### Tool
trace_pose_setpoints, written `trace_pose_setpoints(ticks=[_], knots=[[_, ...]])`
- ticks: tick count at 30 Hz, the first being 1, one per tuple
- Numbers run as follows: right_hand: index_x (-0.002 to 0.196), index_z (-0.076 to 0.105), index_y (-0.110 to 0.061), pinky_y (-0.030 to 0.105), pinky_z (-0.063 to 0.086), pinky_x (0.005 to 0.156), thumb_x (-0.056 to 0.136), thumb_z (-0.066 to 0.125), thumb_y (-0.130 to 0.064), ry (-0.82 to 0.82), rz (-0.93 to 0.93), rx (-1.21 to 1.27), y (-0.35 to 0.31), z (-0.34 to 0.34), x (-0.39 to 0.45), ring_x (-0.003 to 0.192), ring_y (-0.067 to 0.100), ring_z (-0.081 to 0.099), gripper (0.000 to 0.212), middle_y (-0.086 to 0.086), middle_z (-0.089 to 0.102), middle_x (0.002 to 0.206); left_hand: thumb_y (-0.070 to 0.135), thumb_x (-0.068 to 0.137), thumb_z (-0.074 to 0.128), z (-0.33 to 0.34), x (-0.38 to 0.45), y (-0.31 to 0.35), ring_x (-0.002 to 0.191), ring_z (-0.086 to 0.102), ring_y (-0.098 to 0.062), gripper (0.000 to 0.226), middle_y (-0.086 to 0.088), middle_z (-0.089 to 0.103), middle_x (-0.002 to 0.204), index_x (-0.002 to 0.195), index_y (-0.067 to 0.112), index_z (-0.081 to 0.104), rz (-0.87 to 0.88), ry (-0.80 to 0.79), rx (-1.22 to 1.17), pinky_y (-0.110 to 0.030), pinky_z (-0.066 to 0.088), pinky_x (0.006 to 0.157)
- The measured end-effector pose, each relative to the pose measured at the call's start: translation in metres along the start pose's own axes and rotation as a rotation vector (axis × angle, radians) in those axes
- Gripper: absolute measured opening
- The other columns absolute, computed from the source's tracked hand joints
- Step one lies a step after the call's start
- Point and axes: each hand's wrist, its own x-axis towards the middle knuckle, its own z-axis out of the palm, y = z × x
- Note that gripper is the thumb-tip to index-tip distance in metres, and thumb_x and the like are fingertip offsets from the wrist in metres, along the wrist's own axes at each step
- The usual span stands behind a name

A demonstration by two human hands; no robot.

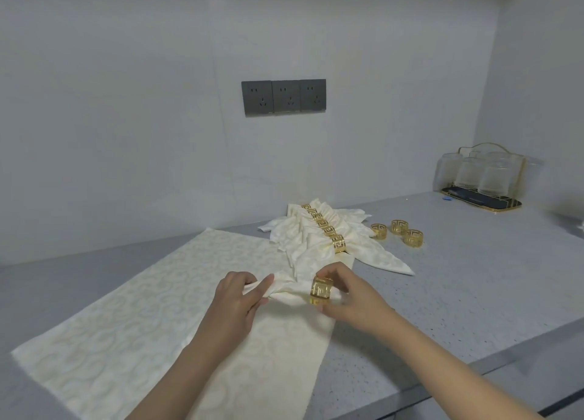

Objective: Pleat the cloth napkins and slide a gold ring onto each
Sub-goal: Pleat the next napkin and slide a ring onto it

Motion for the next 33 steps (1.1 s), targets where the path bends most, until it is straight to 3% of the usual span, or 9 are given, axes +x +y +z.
trace_pose_setpoints(ticks=[5,8,12,17,20,23,26,30,33], knots=[[0.103,0.049,-0.041,0.029,0.050,0.083,0.072,0.063,-0.021,-0.003,-0.050,-0.199,-0.007,-0.002,-0.001,0.093,0.000,0.056,0.039,-0.023,0.059,0.101,0.035,0.103,0.029,-0.006,-0.003,-0.003,0.085,0.043,-0.019,0.035,-0.006,0.055,0.090,0.132,0.027,0.048,0.017,0.009,0.033,-0.033,0.042,0.074],[0.106,0.046,-0.042,0.027,0.049,0.073,0.076,0.060,-0.020,-0.033,-0.051,-0.238,-0.008,0.000,-0.003,0.091,0.002,0.056,0.040,-0.022,0.057,0.103,0.033,0.103,0.030,-0.009,-0.005,-0.001,0.084,0.044,-0.019,0.034,-0.006,0.056,0.091,0.132,0.026,0.047,0.027,0.004,0.040,-0.033,0.042,0.073],[0.118,0.039,-0.036,0.025,0.042,0.068,0.088,0.053,-0.018,-0.113,-0.003,-0.171,-0.009,0.009,-0.006,0.074,0.005,0.052,0.038,-0.014,0.053,0.113,0.031,0.103,0.031,-0.008,-0.002,0.005,0.083,0.044,-0.020,0.033,-0.007,0.056,0.090,0.132,0.026,0.047,0.034,0.006,0.030,-0.035,0.043,0.071],[0.129,0.038,-0.030,0.018,0.037,0.069,0.095,0.047,-0.034,-0.058,0.052,-0.259,-0.009,0.015,-0.011,0.083,0.001,0.050,0.035,-0.011,0.051,0.119,0.033,0.103,0.030,-0.007,-0.003,0.006,0.084,0.043,-0.019,0.034,-0.006,0.055,0.091,0.132,0.026,0.047,0.021,0.019,0.026,-0.035,0.043,0.071],[0.127,0.045,-0.035,0.022,0.042,0.078,0.091,0.054,-0.042,-0.045,0.070,-0.250,-0.004,0.016,-0.011,0.094,0.003,0.054,0.038,-0.015,0.056,0.117,0.034,0.102,0.031,-0.009,-0.003,0.005,0.086,0.043,-0.018,0.035,-0.004,0.053,0.092,0.131,0.027,0.048,-0.025,0.042,0.023,-0.035,0.045,0.072],[0.120,0.051,-0.050,0.024,0.043,0.092,0.081,0.066,-0.049,-0.029,0.091,-0.211,0.002,0.016,-0.010,0.110,0.001,0.054,0.043,-0.022,0.058,0.118,0.034,0.102,0.032,-0.009,-0.003,0.005,0.086,0.044,-0.018,0.034,-0.004,0.053,0.092,0.130,0.027,0.049,-0.025,0.037,0.021,-0.036,0.046,0.071],[0.117,0.048,-0.063,0.023,0.039,0.092,0.073,0.072,-0.054,-0.047,0.116,-0.212,0.002,0.014,-0.010,0.112,0.000,0.050,0.051,-0.018,0.055,0.122,0.037,0.103,0.028,-0.009,-0.005,0.006,0.086,0.043,-0.019,0.036,-0.006,0.054,0.092,0.130,0.027,0.049,-0.029,0.019,0.011,-0.037,0.047,0.072],[0.135,0.042,-0.048,0.022,0.038,0.083,0.075,0.071,-0.054,-0.003,0.177,-0.325,0.001,0.015,-0.010,0.115,0.008,0.050,0.066,-0.010,0.052,0.124,0.036,0.102,0.030,-0.009,-0.005,0.010,0.087,0.042,-0.018,0.035,-0.006,0.055,0.092,0.131,0.028,0.048,-0.037,0.000,-0.015,-0.036,0.046,0.073],[0.126,0.055,-0.040,0.019,0.038,0.072,0.074,0.073,-0.050,0.036,0.188,-0.332,-0.001,0.016,-0.010,0.103,0.004,0.053,0.056,-0.019,0.057,0.114,0.035,0.101,0.033,-0.008,-0.005,0.009,0.086,0.042,-0.018,0.034,-0.005,0.055,0.092,0.131,0.028,0.048,-0.045,-0.005,-0.019,-0.034,0.045,0.073]])
